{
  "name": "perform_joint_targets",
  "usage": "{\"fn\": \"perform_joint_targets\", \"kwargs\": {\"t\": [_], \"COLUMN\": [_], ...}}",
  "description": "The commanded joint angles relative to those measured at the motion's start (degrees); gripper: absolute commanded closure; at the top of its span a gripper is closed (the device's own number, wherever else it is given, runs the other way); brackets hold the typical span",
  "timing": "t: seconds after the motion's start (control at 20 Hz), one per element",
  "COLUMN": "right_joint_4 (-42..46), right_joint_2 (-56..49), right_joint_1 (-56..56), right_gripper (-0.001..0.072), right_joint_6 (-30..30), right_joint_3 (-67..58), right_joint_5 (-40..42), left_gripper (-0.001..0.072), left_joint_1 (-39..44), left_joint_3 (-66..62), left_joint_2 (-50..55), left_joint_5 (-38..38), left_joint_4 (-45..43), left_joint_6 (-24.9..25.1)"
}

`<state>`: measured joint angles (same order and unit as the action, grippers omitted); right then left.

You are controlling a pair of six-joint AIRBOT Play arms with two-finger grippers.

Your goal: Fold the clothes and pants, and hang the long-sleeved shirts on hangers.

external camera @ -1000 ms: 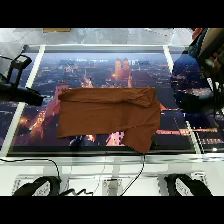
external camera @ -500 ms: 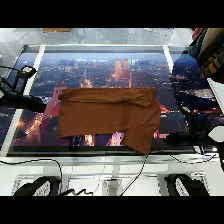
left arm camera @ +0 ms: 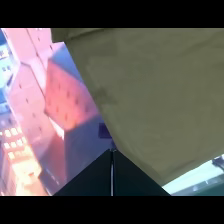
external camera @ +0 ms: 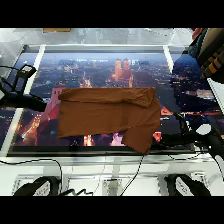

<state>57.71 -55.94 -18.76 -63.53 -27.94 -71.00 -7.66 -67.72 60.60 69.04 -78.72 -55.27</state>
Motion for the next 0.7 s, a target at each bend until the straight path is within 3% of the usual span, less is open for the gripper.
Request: {"fn": "perform_joint_targets", "kwargs": {"t": [0.0, 0.05, 0.1, 0.15, 0.35, 0.65], "right_joint_4": [-11.80, -13.20, -13.73, -13.79, -11.13, -11.32], "right_joint_2": [-7.96, -9.27, -10.05, -10.56, -11.74, -17.27], "right_joint_1": [-6.69, -7.69, -8.04, -8.02, -7.98, -7.98], "right_gripper": [0.0700, 0.0652, 0.0482, 0.0357, 0.0365, 0.0387], "right_joint_6": [7.54, 7.34, 6.34, 4.13, -2.16, -1.27], "right_joint_3": [0.76, 0.74, 0.74, 0.74, 0.74, 0.74], "right_joint_5": [-0.70, 0.28, 0.92, 1.73, 4.70, 0.28], "left_gripper": [0.0697, 0.0697, 0.0697, 0.0697, 0.0697, 0.0697], "left_joint_1": [-0.04, -0.04, -0.07, -0.07, -0.04, -0.04], "left_joint_3": [0.02, 0.02, 0.02, 0.02, 0.02, 0.02], "left_joint_2": [0.00, 0.00, 0.00, 0.00, 0.00, 0.00], "left_joint_5": [-1.01, -1.03, -1.07, -1.20, -2.21, -2.21], "left_joint_4": [-0.61, -0.79, -0.83, -0.83, -0.81, -0.81], "left_joint_6": [0.63, 0.63, 0.63, 0.63, 0.61, 0.61]}}
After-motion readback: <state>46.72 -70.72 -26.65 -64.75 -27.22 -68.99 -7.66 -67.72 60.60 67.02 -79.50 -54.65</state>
